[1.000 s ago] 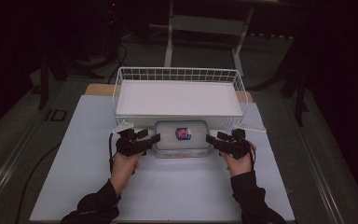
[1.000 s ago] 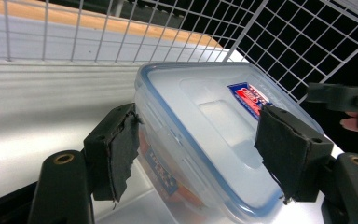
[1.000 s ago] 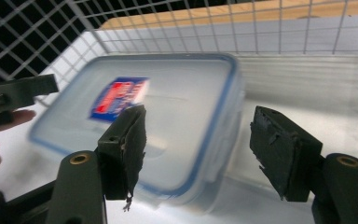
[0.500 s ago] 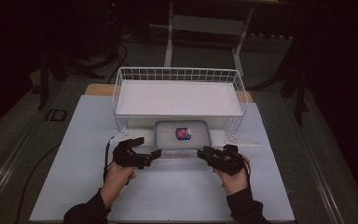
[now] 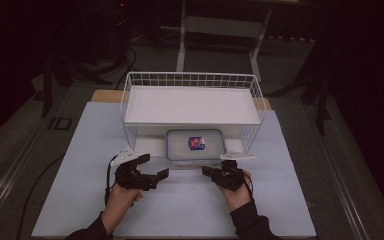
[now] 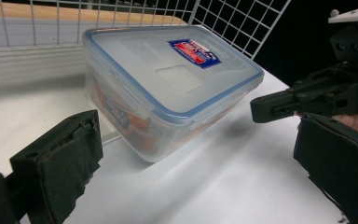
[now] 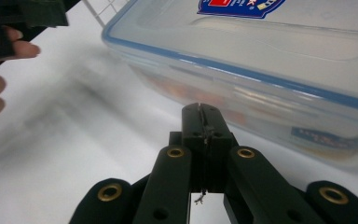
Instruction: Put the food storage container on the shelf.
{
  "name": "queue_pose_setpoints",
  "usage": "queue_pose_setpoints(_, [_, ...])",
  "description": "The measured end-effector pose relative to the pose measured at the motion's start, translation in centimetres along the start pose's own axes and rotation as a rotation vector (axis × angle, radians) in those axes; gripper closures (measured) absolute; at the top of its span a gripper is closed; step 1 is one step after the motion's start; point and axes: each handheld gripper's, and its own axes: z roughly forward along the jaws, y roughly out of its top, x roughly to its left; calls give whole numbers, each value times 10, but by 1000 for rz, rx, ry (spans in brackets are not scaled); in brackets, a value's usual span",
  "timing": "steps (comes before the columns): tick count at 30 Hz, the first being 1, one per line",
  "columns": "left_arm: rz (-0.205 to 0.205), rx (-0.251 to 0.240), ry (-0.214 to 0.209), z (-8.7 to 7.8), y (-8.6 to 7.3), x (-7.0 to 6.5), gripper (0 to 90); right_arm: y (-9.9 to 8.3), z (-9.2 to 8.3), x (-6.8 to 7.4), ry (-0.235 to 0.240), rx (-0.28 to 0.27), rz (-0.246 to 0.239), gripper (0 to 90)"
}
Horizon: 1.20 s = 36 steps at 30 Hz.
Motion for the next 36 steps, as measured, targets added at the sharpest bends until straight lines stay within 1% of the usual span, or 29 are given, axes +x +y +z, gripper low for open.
queue_pose_setpoints(1, [-3, -2, -4, 0, 0, 0, 7, 0, 2, 0, -5, -1, -2, 898])
queue_pose_setpoints(4, [-1, -8, 1, 0, 0, 1, 7, 3, 8, 0, -31, -4, -7, 898])
queue_pose_setpoints(6, [-2, -11, 2, 0, 0, 1, 7, 3, 10, -1, -28, -5, -1, 899])
queue_pose_setpoints(11, [-10, -13, 11, 0, -2, 4, 7, 7, 23, -1, -29, -5, 0, 899])
queue_pose_setpoints(14, [-3, -7, 16, 0, -2, 5, 7, 10, 29, -2, -26, -5, 11, 898])
queue_pose_setpoints(17, [-5, -5, 14, 1, -3, 5, 7, 13, 33, -2, -38, -8, 4, 898])
queue_pose_setpoints(18, [-5, -5, 14, 1, -3, 5, 7, 17, 37, -4, -51, -15, 7, 898])
queue_pose_setpoints(23, [-13, -11, 16, 0, -3, 7, 7, 25, 45, -9, -75, -31, 16, 898])
queue_pose_setpoints(26, [-2, -2, 19, -1, -4, 6, 7, 30, 49, -13, -83, -39, 36, 897])
queue_pose_setpoints(28, [-5, 3, 14, 0, -5, 6, 7, 33, 52, -15, -87, -42, 43, 895])
queue_pose_setpoints(33, [-6, 0, 16, 0, -5, 6, 7, 39, 57, -17, -101, -51, 46, 894])
queue_pose_setpoints(34, [0, 8, 19, 0, -5, 6, 7, 40, 58, -18, -104, -52, 43, 894])
queue_pose_setpoints(36, [2, 5, 20, 0, -6, 5, 7, 41, 58, -18, -108, -51, 40, 892])
